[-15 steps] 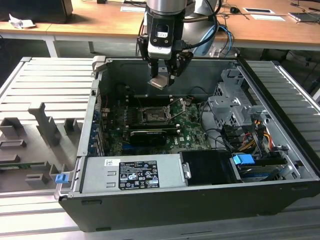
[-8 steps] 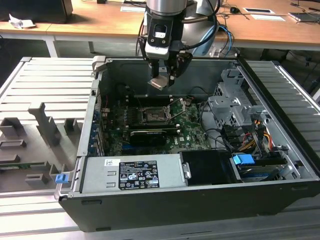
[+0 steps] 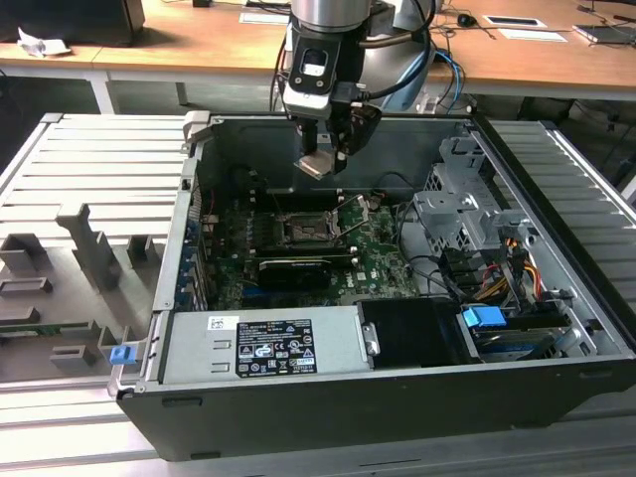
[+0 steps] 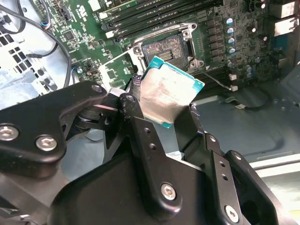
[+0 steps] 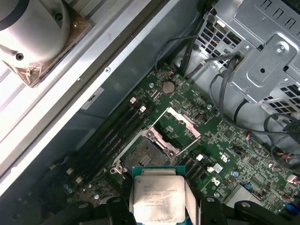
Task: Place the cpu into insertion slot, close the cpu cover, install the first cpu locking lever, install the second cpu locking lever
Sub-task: 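Place the cpu into insertion slot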
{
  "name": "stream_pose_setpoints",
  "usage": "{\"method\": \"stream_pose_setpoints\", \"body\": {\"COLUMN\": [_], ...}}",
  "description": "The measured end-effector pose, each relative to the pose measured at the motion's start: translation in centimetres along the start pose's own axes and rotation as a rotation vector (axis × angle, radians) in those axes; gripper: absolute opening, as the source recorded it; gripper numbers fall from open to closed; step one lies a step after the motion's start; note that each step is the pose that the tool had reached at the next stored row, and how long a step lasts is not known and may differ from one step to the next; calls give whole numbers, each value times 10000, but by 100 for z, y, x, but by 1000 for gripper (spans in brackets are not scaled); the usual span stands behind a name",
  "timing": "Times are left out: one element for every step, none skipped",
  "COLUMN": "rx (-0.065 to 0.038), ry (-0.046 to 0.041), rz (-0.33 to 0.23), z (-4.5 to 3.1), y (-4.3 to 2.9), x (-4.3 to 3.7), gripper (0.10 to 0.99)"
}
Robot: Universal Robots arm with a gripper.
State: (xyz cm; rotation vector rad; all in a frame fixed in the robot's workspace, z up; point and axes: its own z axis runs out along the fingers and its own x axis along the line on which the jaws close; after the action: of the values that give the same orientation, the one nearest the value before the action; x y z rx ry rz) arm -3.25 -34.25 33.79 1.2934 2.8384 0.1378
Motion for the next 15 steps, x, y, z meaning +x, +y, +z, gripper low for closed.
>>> {"method": "stream_pose_setpoints", "body": {"rx": [-1, -1, -3, -3, -4, -5, -5, -6, -6, -7, -9, -10, -11, -12, -13], "ry": [-3, -7, -11, -14, -17, -20, -23, -27, -30, -33, -40, -44, -49, -53, -58], "rz": [35, 82, 122, 160, 193, 228, 261, 303, 334, 371, 451, 497, 552, 604, 658], "z": [0, 1, 2, 3, 3, 4, 4, 5, 5, 6, 7, 8, 9, 10, 11], "y": [0, 0, 0, 0, 0, 0, 0, 0, -1, -1, -1, -1, -1, -1, -1], "x": [0, 0, 0, 0, 0, 0, 0, 0, 0, 0, 0, 0, 0, 0, 0], "gripper": [529, 529, 529, 529, 529, 529, 529, 529, 529, 529, 529, 529, 529, 529, 529]}}
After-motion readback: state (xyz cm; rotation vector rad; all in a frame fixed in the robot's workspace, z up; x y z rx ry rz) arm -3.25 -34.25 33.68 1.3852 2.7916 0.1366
